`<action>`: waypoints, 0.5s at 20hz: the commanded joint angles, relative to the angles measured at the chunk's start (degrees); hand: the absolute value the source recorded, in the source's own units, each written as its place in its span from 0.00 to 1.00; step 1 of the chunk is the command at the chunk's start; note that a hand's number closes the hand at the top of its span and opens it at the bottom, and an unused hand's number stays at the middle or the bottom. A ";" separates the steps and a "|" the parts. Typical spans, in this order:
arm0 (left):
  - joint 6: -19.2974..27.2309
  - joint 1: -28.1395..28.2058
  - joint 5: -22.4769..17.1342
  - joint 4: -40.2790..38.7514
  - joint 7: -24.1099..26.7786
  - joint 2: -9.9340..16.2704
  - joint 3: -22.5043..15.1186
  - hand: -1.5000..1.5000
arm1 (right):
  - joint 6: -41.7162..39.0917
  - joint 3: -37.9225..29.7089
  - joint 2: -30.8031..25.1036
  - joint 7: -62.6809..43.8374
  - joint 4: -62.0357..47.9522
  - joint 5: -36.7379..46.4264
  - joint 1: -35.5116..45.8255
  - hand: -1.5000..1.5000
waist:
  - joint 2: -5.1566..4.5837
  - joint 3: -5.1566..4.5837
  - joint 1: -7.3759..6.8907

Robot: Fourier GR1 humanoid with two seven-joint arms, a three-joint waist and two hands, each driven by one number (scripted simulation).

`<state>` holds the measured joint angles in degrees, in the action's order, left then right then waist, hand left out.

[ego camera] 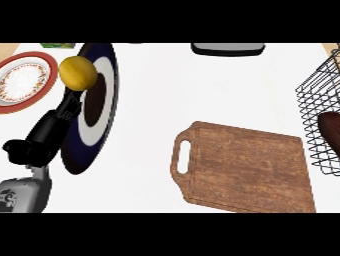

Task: Pick the sweet potato from the cutting board and place it in the basket

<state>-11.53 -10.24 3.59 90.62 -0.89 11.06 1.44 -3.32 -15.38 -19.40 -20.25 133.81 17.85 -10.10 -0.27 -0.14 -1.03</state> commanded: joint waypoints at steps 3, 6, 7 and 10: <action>-0.15 -0.20 -0.71 0.85 -1.69 -0.20 0.57 0.50 | -0.67 -11.35 -9.08 -14.06 -7.20 -8.68 18.92 1.00 | 0.21 0.07 0.36; 1.34 -0.49 1.94 -3.18 2.42 -2.07 -0.85 0.50 | -3.23 -14.80 -13.73 -8.97 -19.15 -12.24 23.05 1.00 | 0.14 0.12 0.90; -1.94 1.25 -2.33 3.26 -1.39 1.28 2.15 0.50 | -1.21 -12.32 -13.54 -9.19 -22.95 -8.15 25.51 1.00 | 0.19 0.13 0.14; -0.58 3.31 -0.86 2.56 0.22 -0.41 1.40 0.50 | -3.96 -13.62 -16.53 -7.46 -29.03 -10.38 27.75 1.00 | 0.24 0.13 0.44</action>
<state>-12.05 -9.52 2.96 90.91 -0.57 11.13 2.80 -5.82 -27.85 -32.08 -27.87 113.39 8.60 12.05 -0.09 -0.03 -0.54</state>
